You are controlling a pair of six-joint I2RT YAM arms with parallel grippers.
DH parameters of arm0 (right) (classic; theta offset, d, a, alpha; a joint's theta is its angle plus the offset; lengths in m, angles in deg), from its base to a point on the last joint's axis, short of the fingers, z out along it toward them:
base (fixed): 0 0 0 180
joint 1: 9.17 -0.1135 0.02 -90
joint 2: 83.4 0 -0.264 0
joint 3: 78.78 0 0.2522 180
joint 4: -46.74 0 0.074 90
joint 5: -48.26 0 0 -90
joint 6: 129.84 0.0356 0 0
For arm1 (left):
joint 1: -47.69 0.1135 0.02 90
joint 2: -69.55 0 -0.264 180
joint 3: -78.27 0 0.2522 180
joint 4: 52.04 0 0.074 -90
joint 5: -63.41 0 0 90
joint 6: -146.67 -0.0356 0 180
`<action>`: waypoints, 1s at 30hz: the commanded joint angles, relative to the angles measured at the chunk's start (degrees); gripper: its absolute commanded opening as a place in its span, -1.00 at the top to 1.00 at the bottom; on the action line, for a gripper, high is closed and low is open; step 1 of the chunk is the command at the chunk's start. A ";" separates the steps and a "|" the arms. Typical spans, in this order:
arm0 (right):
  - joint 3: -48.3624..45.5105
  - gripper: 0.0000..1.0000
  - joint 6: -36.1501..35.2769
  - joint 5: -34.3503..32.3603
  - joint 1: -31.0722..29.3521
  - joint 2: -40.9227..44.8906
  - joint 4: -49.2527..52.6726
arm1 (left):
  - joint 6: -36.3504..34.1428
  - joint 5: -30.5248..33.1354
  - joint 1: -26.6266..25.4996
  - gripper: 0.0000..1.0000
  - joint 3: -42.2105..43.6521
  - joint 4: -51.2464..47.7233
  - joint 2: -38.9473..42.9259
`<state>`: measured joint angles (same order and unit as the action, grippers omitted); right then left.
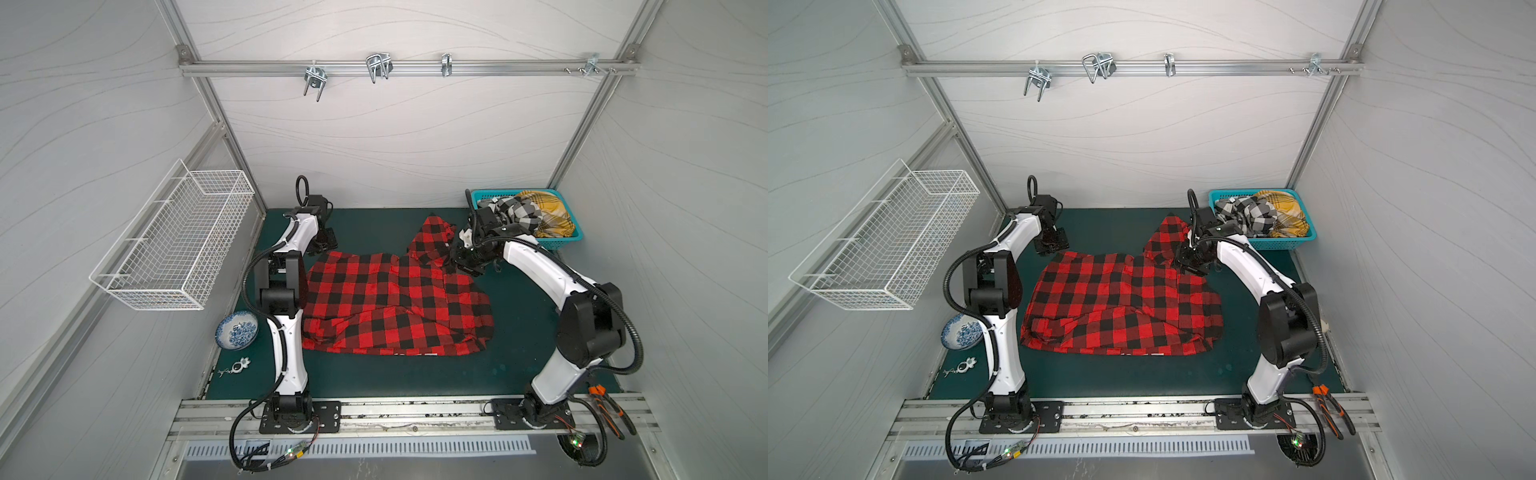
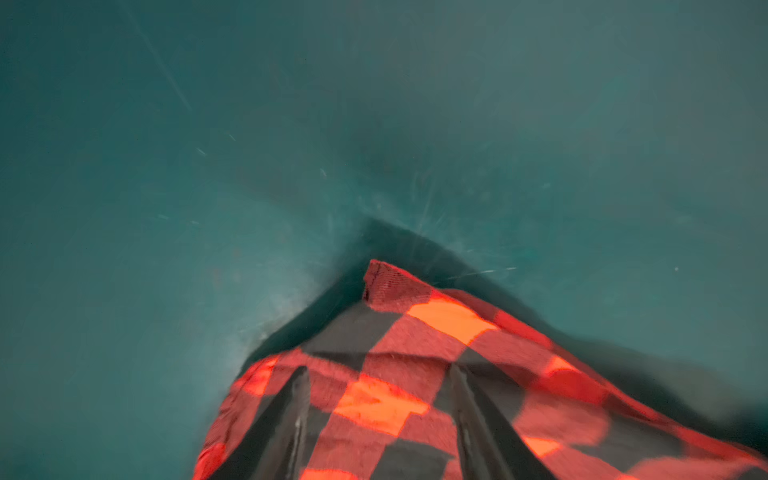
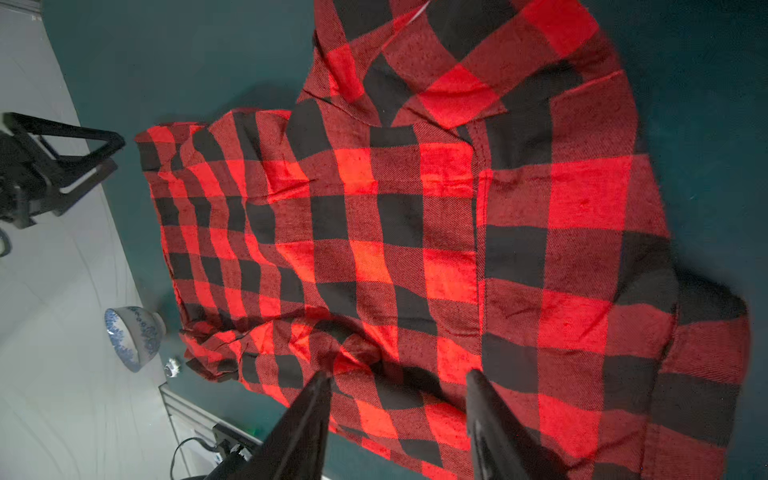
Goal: Fold and stack the long sleeve shirts
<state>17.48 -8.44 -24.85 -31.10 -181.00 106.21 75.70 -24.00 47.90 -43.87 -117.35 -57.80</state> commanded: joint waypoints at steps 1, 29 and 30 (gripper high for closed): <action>-0.10 -0.08 0.57 5.20 2.25 -0.42 -0.76 | -0.61 -3.22 1.02 -0.09 -4.21 -1.05 -2.01; 30.25 -0.22 -11.39 -11.83 5.12 -26.39 14.98 | 0.31 0.40 1.02 1.00 -8.48 -3.34 -2.81; 32.95 -0.23 -12.54 -12.22 5.45 -28.52 15.29 | 0.35 0.37 1.02 1.00 -8.14 -3.08 -1.98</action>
<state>44.37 -15.79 -31.02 -26.69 -204.15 114.28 75.52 -25.16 48.73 -51.17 -119.99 -65.04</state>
